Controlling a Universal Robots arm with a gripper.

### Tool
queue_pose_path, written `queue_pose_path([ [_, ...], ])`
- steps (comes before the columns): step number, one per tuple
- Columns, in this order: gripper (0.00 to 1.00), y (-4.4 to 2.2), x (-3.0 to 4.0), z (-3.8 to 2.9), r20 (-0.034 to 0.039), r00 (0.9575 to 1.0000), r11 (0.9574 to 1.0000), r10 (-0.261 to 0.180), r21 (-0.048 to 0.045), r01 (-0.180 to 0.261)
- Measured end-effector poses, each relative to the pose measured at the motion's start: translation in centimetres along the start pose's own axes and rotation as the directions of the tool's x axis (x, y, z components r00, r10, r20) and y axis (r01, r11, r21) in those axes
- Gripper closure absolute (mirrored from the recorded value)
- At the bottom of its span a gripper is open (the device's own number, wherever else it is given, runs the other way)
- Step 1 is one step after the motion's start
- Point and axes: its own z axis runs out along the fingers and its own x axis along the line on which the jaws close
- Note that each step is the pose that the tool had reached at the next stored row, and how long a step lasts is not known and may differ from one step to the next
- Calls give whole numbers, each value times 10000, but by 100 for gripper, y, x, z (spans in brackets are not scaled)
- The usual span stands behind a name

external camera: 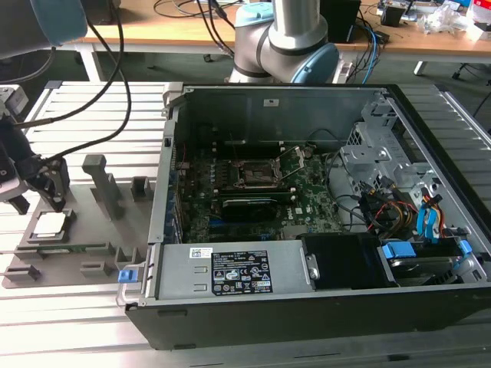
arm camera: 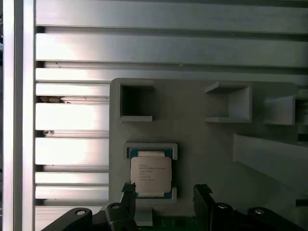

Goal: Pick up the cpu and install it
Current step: 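Pick up the cpu and move it towards the insertion slot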

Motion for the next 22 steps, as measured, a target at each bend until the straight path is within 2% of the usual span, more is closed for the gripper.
queue_pose_path([
  [17, 40, 3, 6, 215, -1, 10000, 10000, -3, 39, 3],
  [20, 40, 5, 14, 295, -1, 10000, 10000, -4, 40, 4],
  [22, 40, 6, 53, 331, 0, 10000, 10000, -6, 40, 6],
])
